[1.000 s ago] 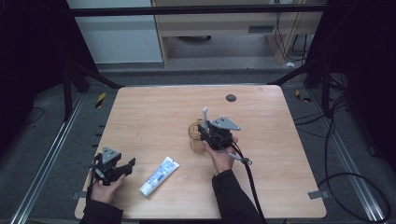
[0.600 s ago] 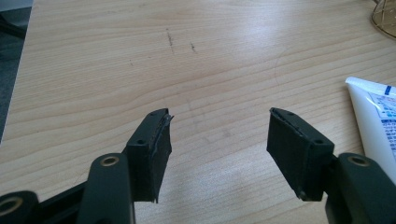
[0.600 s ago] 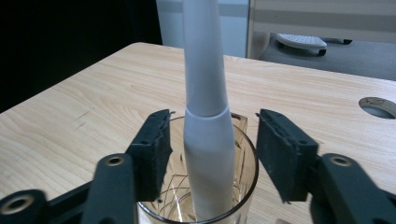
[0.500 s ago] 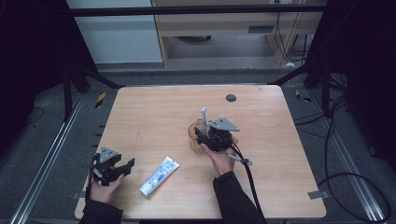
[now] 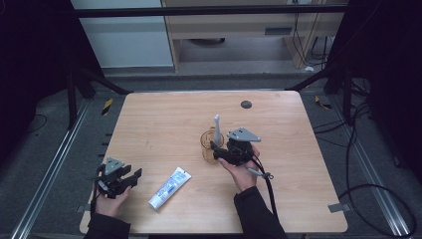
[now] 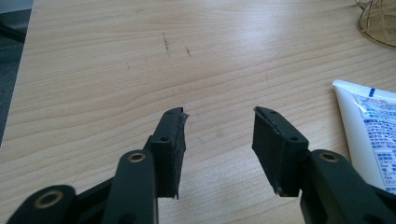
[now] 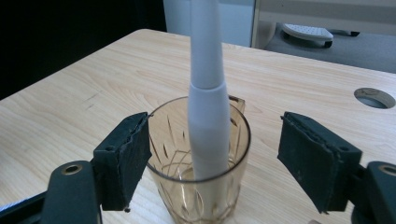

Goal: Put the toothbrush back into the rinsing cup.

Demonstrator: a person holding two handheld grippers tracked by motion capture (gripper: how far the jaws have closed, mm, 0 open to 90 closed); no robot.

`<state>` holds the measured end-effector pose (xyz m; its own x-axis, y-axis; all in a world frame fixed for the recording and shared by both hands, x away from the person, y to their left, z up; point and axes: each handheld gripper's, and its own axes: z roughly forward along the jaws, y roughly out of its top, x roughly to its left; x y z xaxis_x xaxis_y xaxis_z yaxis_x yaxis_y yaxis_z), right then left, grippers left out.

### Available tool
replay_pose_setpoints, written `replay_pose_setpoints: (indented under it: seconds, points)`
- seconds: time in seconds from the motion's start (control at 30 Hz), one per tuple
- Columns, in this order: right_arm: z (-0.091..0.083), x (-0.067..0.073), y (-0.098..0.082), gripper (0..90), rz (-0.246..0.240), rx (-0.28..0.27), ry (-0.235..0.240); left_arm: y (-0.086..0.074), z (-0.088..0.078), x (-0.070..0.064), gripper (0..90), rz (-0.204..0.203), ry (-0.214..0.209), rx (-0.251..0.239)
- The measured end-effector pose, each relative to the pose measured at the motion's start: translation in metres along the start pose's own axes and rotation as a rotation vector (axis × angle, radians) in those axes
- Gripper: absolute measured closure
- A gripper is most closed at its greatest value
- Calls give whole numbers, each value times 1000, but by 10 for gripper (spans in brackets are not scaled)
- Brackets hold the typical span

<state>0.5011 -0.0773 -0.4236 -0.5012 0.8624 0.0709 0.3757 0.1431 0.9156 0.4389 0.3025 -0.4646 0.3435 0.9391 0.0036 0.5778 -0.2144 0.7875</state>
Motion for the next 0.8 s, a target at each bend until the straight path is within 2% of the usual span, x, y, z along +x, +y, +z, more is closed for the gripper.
replay_pose_setpoints:
  seconds: [0.1,0.17,0.43,0.53,0.6,0.67,0.77,0.8]
  points:
    - [-5,-3,0,245,-3,8,-1,0,0,-1,578,0,-5,1]
    - [-15,-9,2,241,3,15,9,1,-1,-1,610,7,-13,10]
    - [-45,-29,-3,267,-53,52,-33,0,-2,-3,760,5,-50,34]
    - [-56,-40,-11,288,-61,81,-30,0,-3,-6,811,7,-60,37]
    - [-59,-43,-13,290,-59,86,-31,0,-4,-7,822,11,-66,39]
    - [-70,-56,-23,309,-50,107,-46,1,-4,-9,847,18,-77,46]
    - [-75,-64,-29,320,-47,112,-58,1,-4,-11,847,30,-91,60]
    - [-80,-72,-34,334,-44,118,-76,1,-4,-12,833,31,-100,65]
